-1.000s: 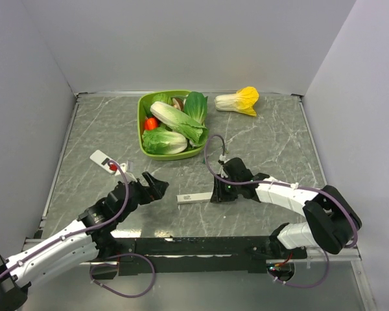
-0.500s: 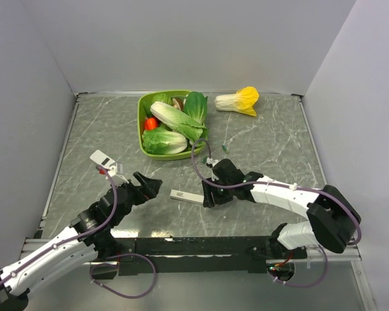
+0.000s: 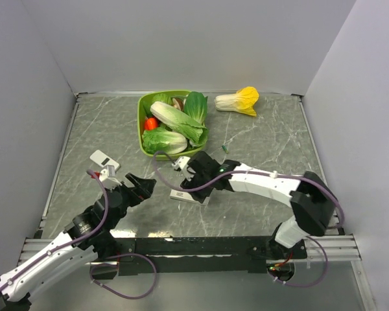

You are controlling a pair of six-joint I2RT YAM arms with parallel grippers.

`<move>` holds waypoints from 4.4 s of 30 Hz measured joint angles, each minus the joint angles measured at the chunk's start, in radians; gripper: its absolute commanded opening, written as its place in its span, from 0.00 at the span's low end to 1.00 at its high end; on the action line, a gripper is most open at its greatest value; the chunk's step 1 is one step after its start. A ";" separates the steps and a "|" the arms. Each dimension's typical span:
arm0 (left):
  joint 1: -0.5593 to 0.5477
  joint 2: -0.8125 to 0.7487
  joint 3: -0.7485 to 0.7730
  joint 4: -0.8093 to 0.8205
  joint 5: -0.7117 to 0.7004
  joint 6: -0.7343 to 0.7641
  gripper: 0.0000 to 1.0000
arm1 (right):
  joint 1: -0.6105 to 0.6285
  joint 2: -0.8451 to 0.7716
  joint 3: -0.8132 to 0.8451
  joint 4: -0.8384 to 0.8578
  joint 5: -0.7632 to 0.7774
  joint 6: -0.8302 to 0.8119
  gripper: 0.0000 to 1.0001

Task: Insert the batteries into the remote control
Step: Place the remote control at the center of the board, then pick up the remote control from the center of the board, then remove the battery cover from the remote control.

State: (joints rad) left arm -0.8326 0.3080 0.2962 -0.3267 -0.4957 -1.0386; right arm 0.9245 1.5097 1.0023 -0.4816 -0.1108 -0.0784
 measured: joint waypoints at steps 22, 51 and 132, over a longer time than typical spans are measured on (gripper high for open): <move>0.000 0.006 0.000 -0.013 0.003 0.002 1.00 | 0.053 0.163 0.047 -0.045 0.026 -0.182 0.53; 0.001 -0.056 -0.205 0.185 0.098 -0.084 0.99 | 0.056 0.060 -0.043 0.071 -0.035 0.002 0.00; 0.003 0.138 -0.266 1.178 0.814 0.214 0.01 | -0.006 -0.476 -0.368 0.728 -0.615 0.420 0.55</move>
State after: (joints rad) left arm -0.8299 0.4461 0.0303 0.8513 0.3180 -0.8242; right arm 0.9180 1.0340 0.6346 0.2462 -0.7254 0.3416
